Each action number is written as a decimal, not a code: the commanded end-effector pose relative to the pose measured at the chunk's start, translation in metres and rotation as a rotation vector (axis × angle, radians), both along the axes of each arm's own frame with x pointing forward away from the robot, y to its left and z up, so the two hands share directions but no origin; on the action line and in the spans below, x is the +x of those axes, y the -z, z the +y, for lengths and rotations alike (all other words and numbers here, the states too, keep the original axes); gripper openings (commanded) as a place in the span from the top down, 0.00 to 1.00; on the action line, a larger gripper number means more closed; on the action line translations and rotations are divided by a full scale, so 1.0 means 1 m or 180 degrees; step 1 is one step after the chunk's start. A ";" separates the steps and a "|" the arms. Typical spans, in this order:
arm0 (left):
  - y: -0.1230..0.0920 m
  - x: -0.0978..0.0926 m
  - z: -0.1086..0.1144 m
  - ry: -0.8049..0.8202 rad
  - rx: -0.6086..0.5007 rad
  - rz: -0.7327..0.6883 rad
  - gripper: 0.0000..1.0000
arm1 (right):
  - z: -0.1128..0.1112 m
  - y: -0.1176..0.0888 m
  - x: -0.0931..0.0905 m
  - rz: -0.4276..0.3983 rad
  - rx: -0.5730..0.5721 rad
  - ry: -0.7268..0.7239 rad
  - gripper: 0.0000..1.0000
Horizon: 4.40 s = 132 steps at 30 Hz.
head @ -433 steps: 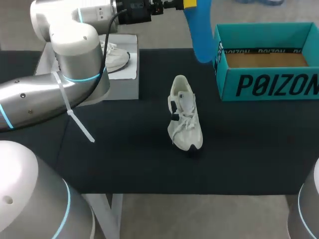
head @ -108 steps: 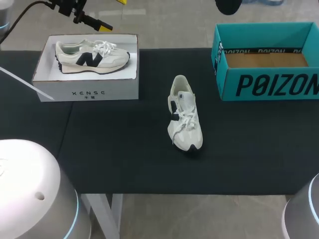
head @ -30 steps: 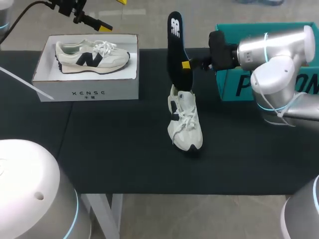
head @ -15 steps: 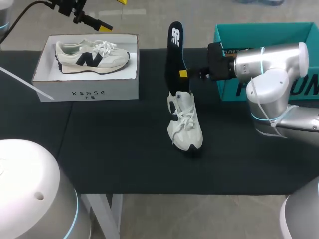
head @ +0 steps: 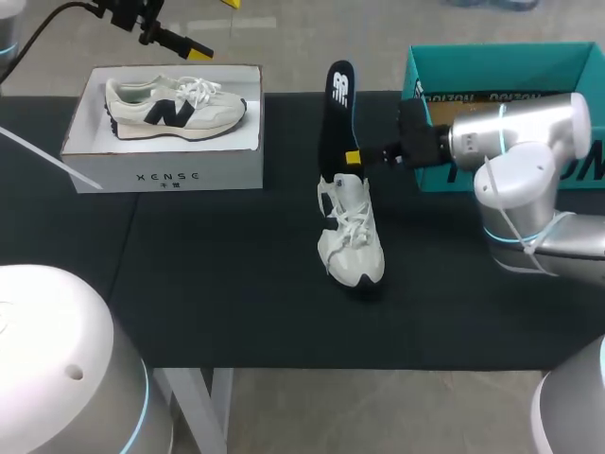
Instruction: Take the shoe out of the shoebox, open the shoe tongue, remove and reinsert the insole, then place the shoe into the shoebox
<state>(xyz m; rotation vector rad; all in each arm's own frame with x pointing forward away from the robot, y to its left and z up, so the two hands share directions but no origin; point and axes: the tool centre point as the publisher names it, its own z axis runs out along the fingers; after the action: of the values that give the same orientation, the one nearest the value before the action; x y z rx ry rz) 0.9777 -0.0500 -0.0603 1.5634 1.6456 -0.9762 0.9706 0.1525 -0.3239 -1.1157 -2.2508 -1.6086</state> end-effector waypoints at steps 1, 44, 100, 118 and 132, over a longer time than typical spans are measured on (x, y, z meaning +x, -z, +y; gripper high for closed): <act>-0.001 0.000 0.000 0.0004 0.0015 0.0000 0.00 | 0.001 0.007 -0.008 0.0084 0.0011 -0.0022 1.00; -0.001 0.000 0.000 0.0004 0.0015 0.0000 0.00 | -0.046 0.006 0.007 0.0220 -0.0135 0.0031 0.58; -0.001 0.000 0.000 0.0004 0.0015 0.0000 0.00 | -0.016 -0.018 0.034 0.0249 -0.0634 0.0319 1.00; -0.001 0.000 0.000 0.0004 0.0015 0.0000 0.00 | 0.002 0.011 -0.003 0.0545 -0.0480 0.0249 1.00; -0.001 0.000 0.000 0.0004 0.0015 0.0000 0.00 | -0.008 0.008 -0.007 0.0576 -0.0482 0.0336 0.71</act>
<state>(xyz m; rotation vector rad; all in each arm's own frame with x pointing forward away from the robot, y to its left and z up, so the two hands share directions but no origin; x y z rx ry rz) 0.9777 -0.0500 -0.0604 1.5634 1.6457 -0.9761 0.9641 0.1490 -0.3387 -1.3738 -2.2497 -1.3480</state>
